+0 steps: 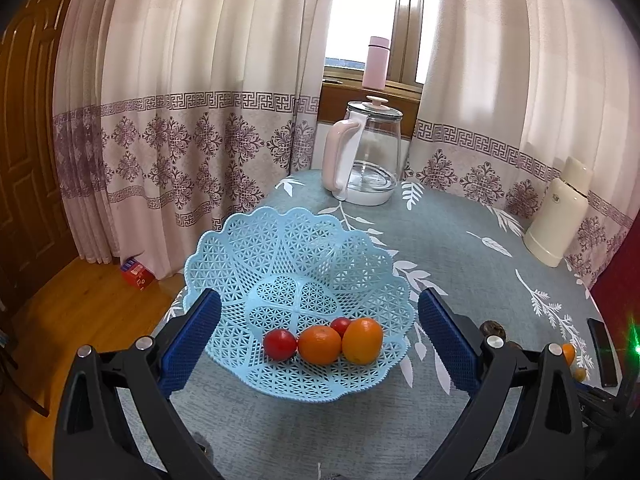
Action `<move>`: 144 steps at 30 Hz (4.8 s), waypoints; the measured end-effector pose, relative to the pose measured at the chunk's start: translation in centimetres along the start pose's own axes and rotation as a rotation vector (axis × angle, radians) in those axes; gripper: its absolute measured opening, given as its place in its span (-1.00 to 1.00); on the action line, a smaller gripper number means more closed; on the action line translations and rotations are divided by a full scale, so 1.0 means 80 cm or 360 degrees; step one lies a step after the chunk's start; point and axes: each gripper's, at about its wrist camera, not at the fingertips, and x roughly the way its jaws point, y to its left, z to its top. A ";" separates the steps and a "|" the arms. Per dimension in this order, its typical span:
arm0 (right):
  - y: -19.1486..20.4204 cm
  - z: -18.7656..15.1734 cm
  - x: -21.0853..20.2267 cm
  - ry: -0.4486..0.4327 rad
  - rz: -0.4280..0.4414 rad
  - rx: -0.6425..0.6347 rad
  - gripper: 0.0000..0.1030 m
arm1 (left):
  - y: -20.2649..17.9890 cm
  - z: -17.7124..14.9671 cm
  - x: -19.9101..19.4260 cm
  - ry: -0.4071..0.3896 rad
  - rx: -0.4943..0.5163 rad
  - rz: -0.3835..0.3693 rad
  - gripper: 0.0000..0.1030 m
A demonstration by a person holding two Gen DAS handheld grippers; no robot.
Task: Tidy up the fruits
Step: 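Grasp a round orange with the right tool while the left tool moves toward the brown fruits, then grasp a round brown fruit with the left tool while the right tool holds the orange, then carry the brown fruit into the blue basket and open the left tool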
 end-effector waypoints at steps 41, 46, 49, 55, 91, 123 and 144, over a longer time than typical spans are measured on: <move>-0.024 -0.020 -0.014 -0.0014 0.0217 -0.0045 -0.22 | -0.224 -0.050 0.077 0.0324 0.0468 -0.0243 0.94; -0.028 -0.019 -0.012 -0.0011 0.0248 -0.0024 -0.21 | -0.242 -0.055 0.100 0.0399 0.0467 -0.0265 0.90; -0.030 -0.019 -0.012 -0.0011 0.0263 -0.0011 -0.21 | -0.248 -0.056 0.115 0.0455 0.0439 -0.0284 0.78; -0.031 -0.019 -0.010 -0.0010 0.0279 -0.0003 -0.21 | -0.260 -0.061 0.143 0.0557 0.0413 -0.0318 0.56; -0.030 -0.020 -0.011 -0.0013 0.0280 -0.0004 -0.20 | -0.248 -0.067 0.166 0.0659 0.0324 -0.0361 -0.12; -0.023 -0.020 -0.011 -0.0020 0.0270 -0.0010 -0.21 | -0.226 -0.044 0.114 0.0491 0.0309 -0.0307 -0.15; -0.019 -0.021 -0.012 -0.0025 0.0213 -0.0055 -0.21 | -0.163 -0.019 0.085 0.0368 0.0185 -0.0217 -0.15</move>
